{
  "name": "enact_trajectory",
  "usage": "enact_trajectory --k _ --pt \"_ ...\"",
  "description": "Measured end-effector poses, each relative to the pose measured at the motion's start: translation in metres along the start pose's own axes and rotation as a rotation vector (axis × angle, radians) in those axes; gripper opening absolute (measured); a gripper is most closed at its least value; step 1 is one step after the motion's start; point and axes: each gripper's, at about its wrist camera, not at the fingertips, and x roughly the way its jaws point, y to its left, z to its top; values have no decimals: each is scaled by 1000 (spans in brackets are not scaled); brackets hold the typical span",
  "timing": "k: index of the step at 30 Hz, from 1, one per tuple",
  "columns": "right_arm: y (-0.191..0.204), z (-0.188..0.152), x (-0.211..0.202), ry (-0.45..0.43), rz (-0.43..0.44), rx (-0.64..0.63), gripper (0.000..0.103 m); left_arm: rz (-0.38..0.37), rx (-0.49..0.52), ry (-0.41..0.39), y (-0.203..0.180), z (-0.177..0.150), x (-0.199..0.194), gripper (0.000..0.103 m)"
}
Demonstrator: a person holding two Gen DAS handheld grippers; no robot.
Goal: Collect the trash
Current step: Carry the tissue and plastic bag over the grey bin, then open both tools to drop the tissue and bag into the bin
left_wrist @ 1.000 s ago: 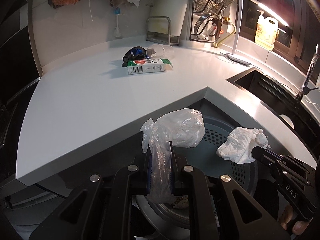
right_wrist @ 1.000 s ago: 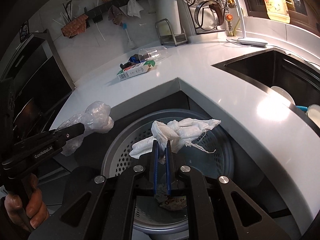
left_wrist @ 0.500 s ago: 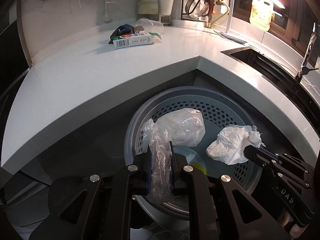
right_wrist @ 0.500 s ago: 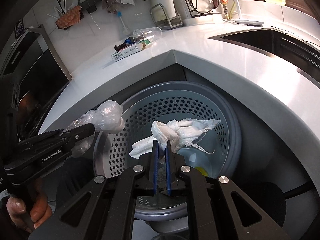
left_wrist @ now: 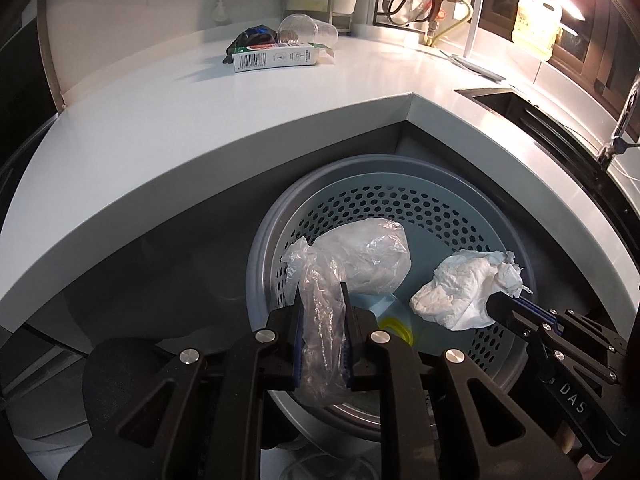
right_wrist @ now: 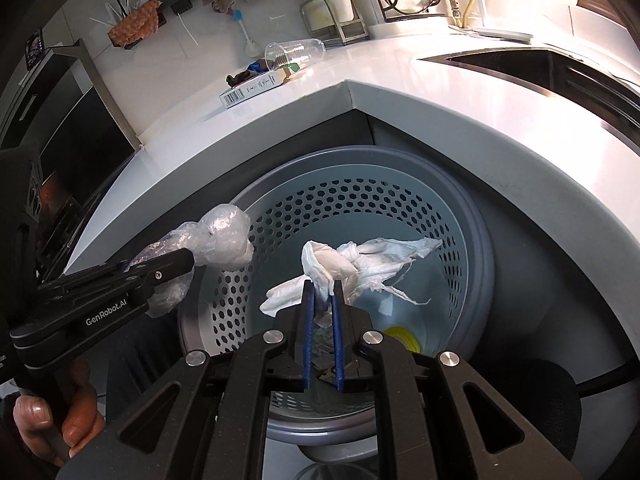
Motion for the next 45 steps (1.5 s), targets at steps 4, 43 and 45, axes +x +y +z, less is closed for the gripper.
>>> enact_trajectory --k 4,43,45 --pt "-1 -1 1 2 0 4 14 11 -4 10 1 -2 2 20" --pt "1 4 -6 -42 0 17 57 69 -40 -106 24 7 -26 79" --pt "2 9 -5 -44 -3 12 58 71 -46 -113 27 11 -28 79"
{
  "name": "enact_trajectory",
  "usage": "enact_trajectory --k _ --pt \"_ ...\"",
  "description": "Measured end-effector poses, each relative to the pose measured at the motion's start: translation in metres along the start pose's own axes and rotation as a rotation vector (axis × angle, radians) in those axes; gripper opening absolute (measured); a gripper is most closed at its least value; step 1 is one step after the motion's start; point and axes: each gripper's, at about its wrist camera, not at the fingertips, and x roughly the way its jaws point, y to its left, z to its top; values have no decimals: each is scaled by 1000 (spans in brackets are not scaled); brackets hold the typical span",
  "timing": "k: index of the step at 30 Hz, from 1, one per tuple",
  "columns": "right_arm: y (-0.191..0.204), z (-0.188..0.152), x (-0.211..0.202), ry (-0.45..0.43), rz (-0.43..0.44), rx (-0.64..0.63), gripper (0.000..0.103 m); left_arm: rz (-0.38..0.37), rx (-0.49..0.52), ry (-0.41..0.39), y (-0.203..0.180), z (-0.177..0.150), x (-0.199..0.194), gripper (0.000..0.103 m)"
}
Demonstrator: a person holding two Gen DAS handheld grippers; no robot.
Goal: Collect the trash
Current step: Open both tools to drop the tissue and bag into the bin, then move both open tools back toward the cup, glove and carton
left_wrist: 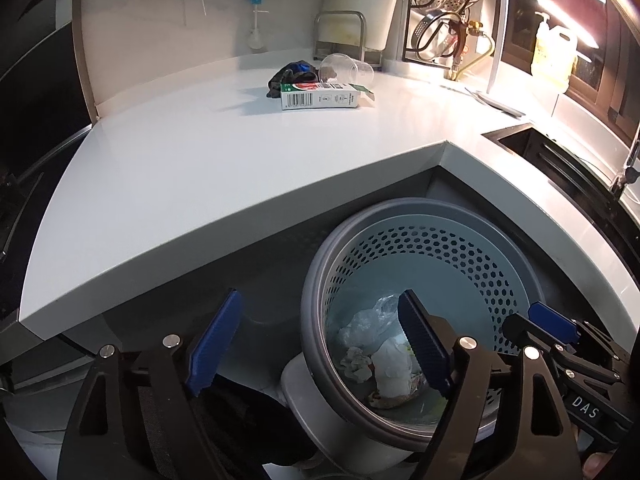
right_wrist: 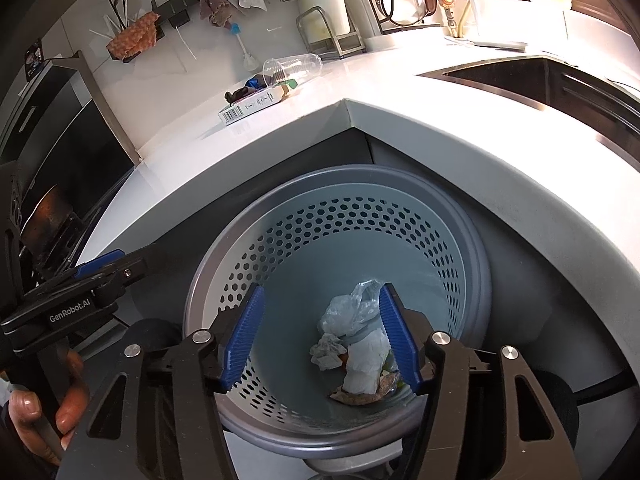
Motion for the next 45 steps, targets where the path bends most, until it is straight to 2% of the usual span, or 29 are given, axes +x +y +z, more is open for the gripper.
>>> enact_trajectory --k 8,18,30,36,45 --pt "12 37 5 -24 -4 -31 59 10 -24 -43 15 36 -3 82" --pt "33 119 18 -101 0 -95 64 35 -61 -115 38 109 2 85" --pt "53 206 65 -132 -13 -209 67 95 -108 -200 63 191 34 87" --pt "55 235 95 -123 -13 -242 69 109 -103 -207 65 213 59 89" --pt "58 267 142 -78 -24 -271 69 125 -118 -184 75 228 96 93"
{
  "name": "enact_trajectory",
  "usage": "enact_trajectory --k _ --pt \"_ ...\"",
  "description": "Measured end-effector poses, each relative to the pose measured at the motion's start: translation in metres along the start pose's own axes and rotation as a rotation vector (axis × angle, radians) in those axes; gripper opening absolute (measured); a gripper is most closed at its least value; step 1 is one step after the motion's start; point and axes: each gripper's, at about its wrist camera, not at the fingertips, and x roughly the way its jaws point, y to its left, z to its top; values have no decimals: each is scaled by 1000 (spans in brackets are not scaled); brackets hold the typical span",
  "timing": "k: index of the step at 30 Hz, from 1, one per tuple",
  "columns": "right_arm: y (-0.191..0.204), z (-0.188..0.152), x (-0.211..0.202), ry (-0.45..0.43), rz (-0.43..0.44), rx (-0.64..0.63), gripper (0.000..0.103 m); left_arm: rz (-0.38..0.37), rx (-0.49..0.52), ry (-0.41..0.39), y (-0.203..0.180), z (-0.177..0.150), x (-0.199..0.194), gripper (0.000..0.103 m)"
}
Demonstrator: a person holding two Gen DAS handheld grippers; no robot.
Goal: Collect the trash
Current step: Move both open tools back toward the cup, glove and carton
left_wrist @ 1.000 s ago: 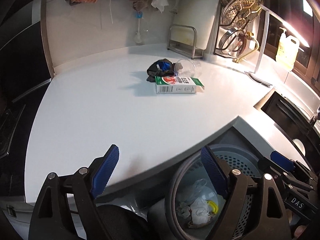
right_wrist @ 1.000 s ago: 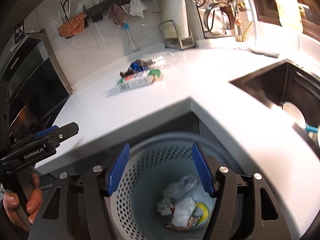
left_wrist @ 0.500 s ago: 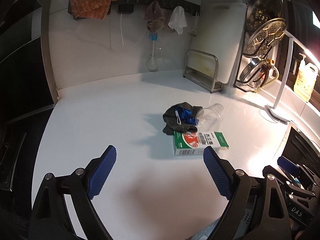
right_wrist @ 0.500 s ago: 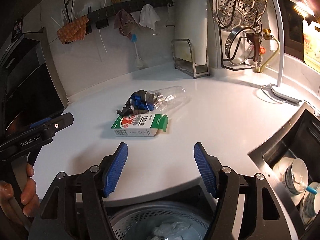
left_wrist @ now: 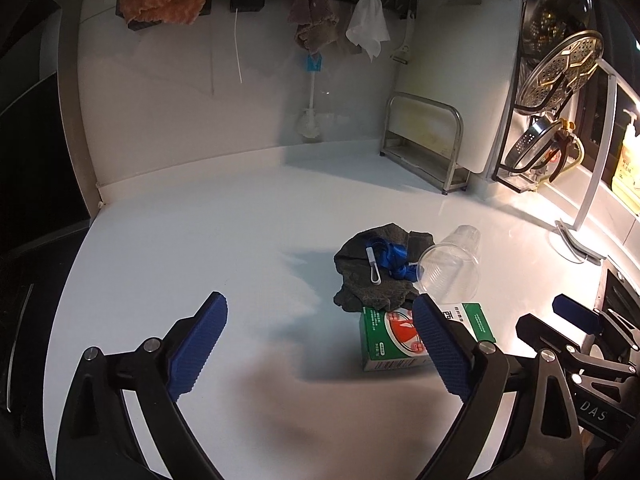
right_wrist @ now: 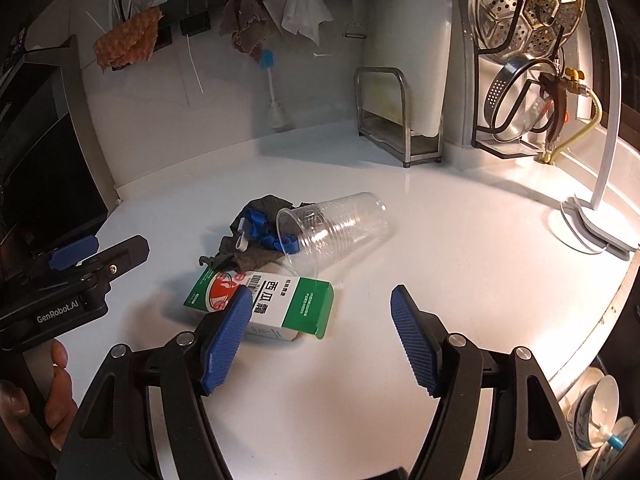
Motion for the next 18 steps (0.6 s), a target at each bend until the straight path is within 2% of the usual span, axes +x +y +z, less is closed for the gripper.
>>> enact_trajectory --k 6,12,18 --pt "3 12 32 37 -8 3 69 10 -27 21 11 1 17 93" --pt "11 29 67 75 -69 -36 69 13 -61 46 23 -1 26 93" --pt "9 37 96 126 -113 -20 69 12 -63 54 26 -3 30 93"
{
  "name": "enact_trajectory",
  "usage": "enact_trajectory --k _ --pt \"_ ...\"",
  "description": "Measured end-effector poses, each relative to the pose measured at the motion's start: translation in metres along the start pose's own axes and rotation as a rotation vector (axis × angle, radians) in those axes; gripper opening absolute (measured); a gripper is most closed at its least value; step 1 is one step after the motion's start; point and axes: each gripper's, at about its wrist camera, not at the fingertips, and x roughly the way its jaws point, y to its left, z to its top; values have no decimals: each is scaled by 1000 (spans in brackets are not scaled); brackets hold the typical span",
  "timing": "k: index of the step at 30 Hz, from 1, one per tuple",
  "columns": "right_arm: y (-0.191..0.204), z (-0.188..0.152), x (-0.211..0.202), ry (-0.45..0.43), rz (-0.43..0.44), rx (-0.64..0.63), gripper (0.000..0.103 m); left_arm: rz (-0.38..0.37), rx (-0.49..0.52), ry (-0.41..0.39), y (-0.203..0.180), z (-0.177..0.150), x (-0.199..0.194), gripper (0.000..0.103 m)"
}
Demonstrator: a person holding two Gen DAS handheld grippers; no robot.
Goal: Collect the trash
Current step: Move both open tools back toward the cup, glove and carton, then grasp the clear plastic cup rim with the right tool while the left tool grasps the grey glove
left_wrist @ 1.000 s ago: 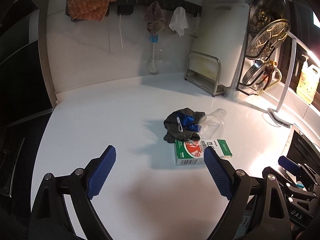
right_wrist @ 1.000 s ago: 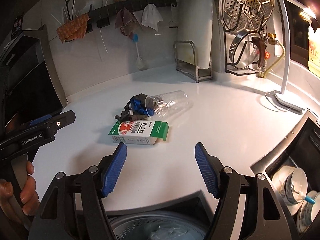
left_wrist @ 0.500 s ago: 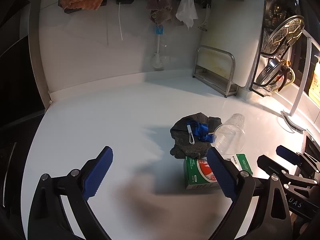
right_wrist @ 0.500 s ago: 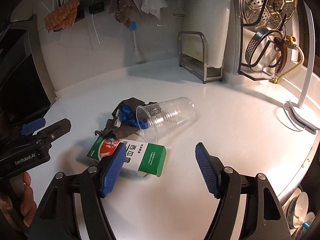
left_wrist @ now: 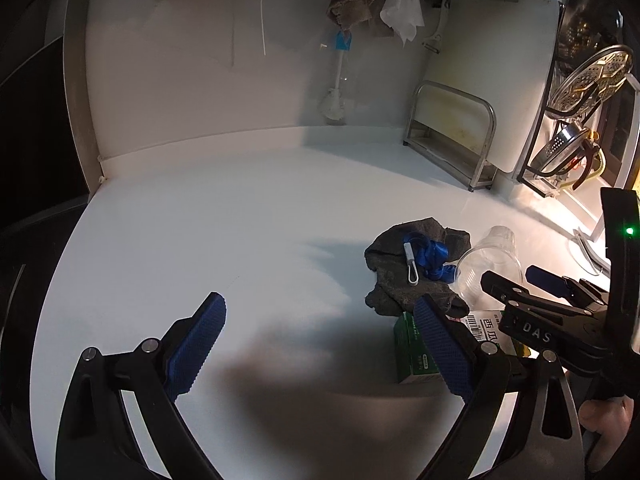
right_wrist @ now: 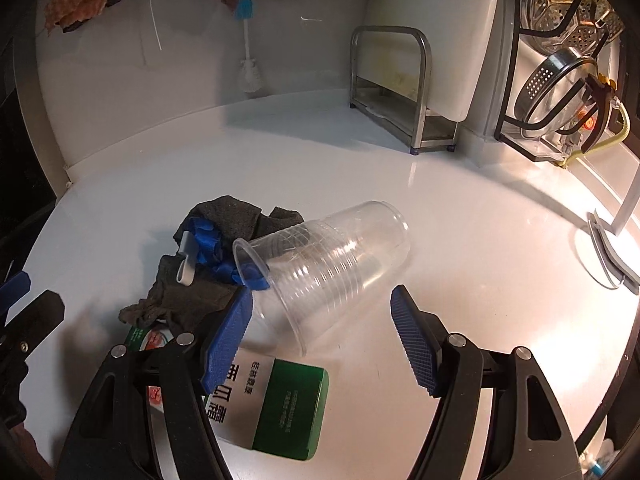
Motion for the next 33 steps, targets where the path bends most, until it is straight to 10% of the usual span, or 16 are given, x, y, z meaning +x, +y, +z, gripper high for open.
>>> enact_trajectory --k 5,13,33 --pt "-2 5 14 17 -30 23 66 3 11 3 -3 0 2 93" --pt "-15 4 16 26 -8 30 8 10 23 5 -11 0 3 93" --pt "-102 -16 -42 -114 86 171 5 -2 83 51 -78 4 20 93"
